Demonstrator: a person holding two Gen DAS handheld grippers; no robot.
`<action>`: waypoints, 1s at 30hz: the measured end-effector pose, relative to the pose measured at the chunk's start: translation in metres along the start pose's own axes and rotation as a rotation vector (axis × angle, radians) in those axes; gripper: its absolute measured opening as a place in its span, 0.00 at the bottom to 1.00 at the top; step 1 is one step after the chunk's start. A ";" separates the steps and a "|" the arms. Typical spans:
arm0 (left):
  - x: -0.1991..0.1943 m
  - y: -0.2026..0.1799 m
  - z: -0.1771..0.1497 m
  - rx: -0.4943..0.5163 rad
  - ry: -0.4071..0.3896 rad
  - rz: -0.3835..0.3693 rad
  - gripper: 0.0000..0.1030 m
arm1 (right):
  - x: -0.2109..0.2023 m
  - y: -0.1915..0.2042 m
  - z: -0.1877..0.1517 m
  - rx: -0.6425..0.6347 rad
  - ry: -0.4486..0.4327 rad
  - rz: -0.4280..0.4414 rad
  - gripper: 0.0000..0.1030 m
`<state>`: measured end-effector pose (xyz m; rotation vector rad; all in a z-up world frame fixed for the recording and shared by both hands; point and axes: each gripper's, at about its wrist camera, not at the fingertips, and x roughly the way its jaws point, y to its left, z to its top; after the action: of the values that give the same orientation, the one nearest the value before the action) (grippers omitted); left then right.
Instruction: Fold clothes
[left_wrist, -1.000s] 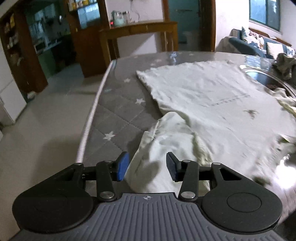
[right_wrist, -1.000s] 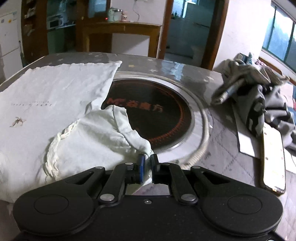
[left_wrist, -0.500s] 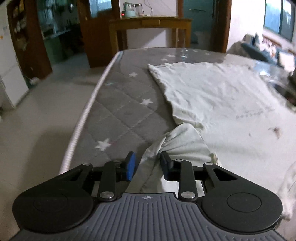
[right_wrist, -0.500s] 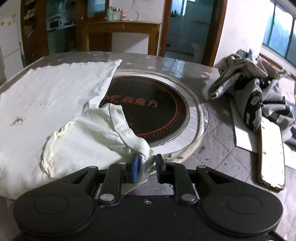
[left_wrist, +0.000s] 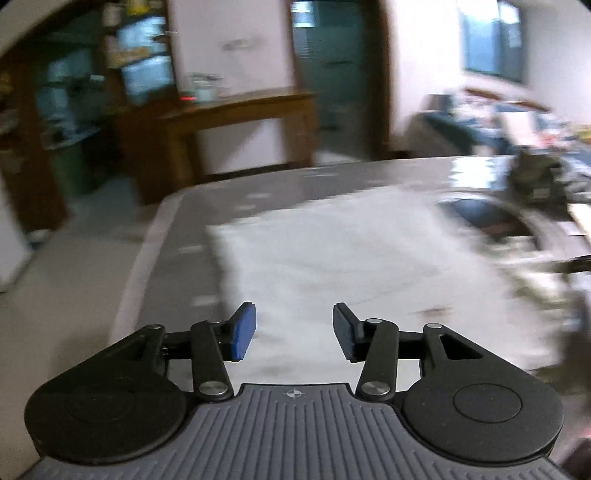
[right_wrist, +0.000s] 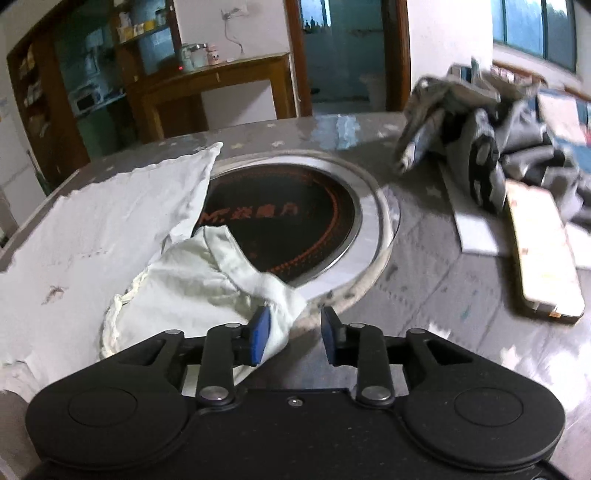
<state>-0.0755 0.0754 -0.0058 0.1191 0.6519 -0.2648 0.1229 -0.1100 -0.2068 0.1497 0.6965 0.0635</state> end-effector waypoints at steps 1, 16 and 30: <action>0.008 -0.014 0.002 0.011 0.006 -0.046 0.46 | 0.000 0.000 -0.002 0.004 -0.003 0.004 0.32; 0.097 -0.165 -0.015 0.219 0.098 -0.265 0.46 | -0.004 -0.004 -0.006 0.059 -0.040 0.085 0.07; 0.108 -0.198 -0.028 0.288 0.083 -0.415 0.53 | -0.039 0.050 0.022 -0.023 -0.090 0.277 0.06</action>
<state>-0.0650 -0.1314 -0.0997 0.2720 0.7149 -0.7574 0.1065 -0.0673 -0.1579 0.2247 0.5815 0.3284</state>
